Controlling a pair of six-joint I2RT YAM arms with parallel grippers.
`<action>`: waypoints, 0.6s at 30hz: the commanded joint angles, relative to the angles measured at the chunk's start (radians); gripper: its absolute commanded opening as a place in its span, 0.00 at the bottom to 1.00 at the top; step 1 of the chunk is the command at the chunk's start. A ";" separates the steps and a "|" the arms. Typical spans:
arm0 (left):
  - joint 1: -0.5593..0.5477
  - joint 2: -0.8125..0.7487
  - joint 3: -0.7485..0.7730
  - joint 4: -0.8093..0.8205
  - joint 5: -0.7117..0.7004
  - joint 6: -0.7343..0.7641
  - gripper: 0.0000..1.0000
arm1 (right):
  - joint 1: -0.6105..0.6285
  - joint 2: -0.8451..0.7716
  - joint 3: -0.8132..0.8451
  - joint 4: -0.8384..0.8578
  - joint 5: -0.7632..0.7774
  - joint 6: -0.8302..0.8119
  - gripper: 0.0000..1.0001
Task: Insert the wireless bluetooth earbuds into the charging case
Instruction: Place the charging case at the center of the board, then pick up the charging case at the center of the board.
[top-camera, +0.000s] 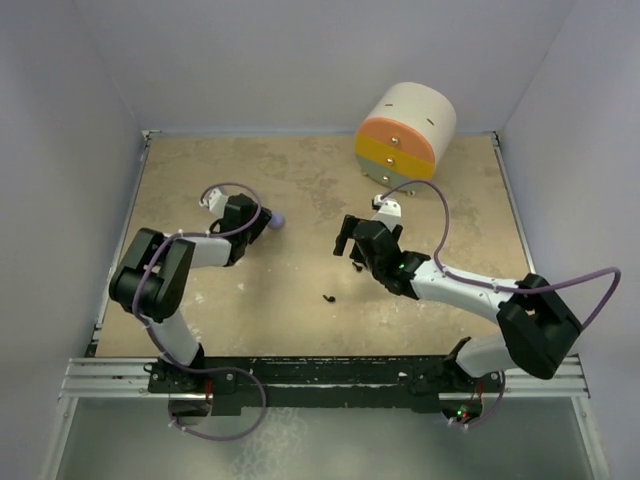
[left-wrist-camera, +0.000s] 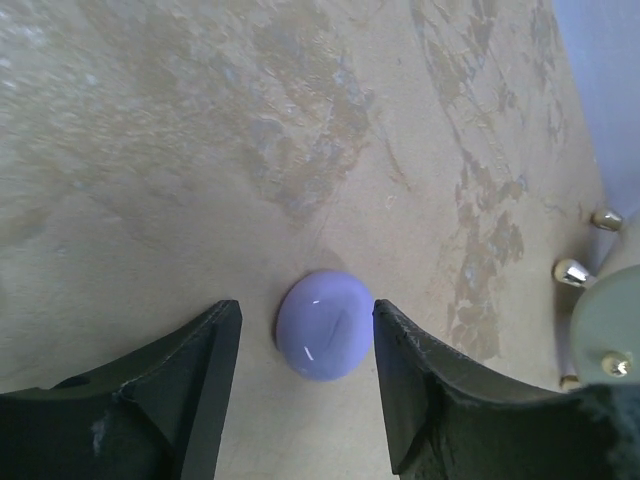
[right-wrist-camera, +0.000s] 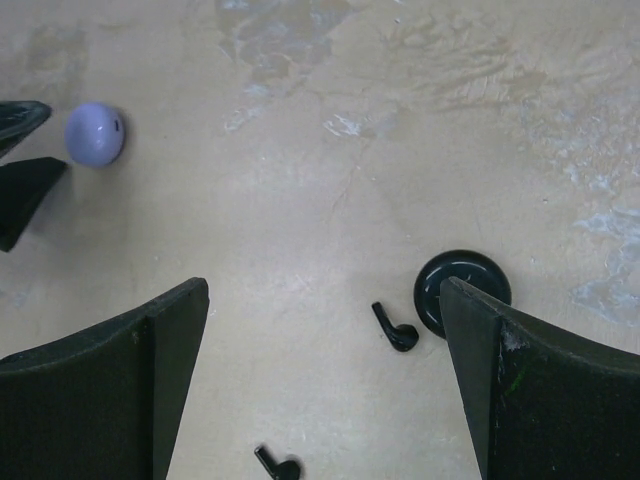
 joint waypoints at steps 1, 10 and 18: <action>0.021 -0.132 0.015 -0.107 -0.042 0.090 0.55 | -0.009 0.027 0.083 -0.150 -0.006 0.056 1.00; -0.069 -0.556 -0.097 -0.308 -0.114 0.151 0.56 | -0.045 0.134 0.166 -0.334 0.044 0.059 1.00; -0.164 -0.735 -0.159 -0.366 -0.107 0.153 0.57 | -0.075 0.189 0.200 -0.353 0.030 0.032 1.00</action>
